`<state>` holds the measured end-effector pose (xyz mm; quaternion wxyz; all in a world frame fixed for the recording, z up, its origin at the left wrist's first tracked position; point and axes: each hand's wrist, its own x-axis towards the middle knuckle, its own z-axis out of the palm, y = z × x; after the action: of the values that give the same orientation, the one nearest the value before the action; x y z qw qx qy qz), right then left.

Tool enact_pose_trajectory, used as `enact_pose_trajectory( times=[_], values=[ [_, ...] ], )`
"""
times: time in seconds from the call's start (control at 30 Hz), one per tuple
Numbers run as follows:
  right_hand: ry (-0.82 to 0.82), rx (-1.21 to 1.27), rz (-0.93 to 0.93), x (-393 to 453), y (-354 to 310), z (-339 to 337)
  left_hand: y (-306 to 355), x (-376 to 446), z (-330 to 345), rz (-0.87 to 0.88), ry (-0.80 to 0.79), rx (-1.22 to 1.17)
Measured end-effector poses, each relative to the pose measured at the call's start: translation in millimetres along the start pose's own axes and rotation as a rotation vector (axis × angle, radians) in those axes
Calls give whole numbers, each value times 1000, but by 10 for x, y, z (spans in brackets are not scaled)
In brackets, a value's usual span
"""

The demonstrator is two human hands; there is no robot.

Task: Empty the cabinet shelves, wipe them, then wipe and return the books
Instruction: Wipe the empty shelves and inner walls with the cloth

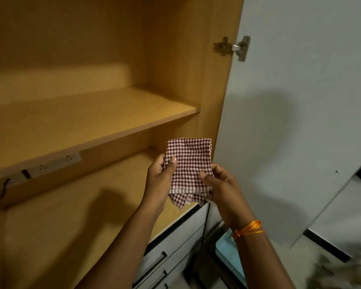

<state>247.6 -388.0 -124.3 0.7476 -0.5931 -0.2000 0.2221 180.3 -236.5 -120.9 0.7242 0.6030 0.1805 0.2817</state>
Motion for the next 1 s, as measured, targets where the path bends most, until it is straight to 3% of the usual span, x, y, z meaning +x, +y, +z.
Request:
enact_pose_trajectory(
  times=[0.27,0.73,1.0],
  values=[
    [193,-29,17,-460,117,-343,-295,-194,415,-47,-242,58],
    [777,155,-74,-1808,460,-1350,-1163,-1045,1520,-211,-812,277],
    [996,221,-101,-2725,495,-1921,-1465,-1820,2275,-97,-987,376]
  ],
)
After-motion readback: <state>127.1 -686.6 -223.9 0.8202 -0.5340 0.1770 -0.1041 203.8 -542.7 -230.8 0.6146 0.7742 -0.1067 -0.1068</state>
